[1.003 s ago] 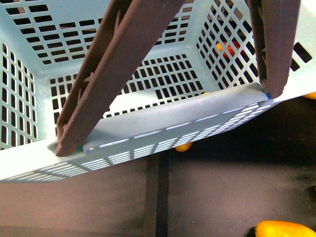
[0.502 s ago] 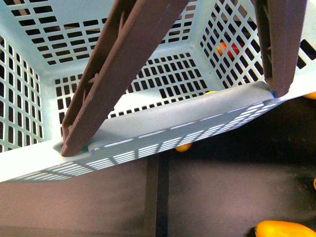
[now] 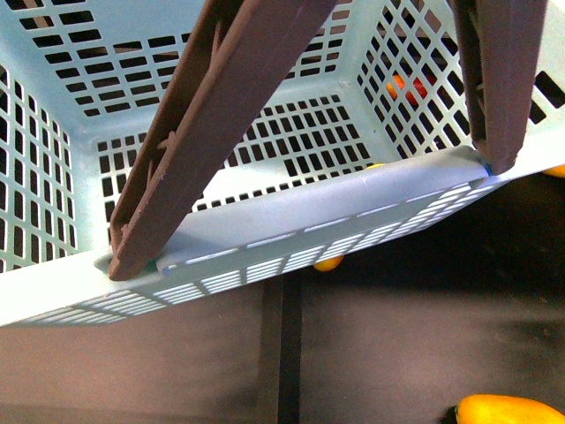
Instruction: Pick lemon and mango into basket
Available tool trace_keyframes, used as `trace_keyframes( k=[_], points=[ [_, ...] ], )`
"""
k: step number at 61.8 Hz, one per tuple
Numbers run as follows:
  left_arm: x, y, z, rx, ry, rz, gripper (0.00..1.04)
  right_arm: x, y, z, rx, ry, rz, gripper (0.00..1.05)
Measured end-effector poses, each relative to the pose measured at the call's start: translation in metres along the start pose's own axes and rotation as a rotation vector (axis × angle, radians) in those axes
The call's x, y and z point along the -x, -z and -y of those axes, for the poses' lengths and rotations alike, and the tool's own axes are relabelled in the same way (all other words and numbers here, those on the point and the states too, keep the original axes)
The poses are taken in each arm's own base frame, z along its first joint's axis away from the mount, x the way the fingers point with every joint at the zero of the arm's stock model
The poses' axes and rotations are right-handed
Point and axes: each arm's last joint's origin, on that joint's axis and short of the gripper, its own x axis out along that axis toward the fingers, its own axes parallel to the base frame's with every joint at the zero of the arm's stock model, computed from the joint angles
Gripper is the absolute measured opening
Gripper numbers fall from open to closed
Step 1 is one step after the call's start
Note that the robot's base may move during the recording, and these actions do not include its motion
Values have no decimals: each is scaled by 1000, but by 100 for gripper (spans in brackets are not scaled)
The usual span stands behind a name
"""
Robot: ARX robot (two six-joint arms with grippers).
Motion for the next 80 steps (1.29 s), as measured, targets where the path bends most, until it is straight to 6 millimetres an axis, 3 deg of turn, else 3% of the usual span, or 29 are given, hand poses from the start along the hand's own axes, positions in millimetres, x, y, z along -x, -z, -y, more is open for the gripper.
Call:
trace_keyframes(
  k=[4,11,28,44,58,80],
  points=[
    [0,0,0,0,0,0,5,16,-5,-3,65,-28,35,65],
    [0,0,0,0,0,0,5,69,-8,-22,232,-182,125,65],
    [0,0,0,0,0,0,5,165,-5,-62,402,-546,337,65],
    [0,0,0,0,0,0,5,240,17,-97,510,-816,475,65],
    [0,0,0,0,0,-1,5,260,42,-136,586,-919,480,65],
    [0,0,0,0,0,0,5,253,66,-196,639,-957,462,65]
  ],
)
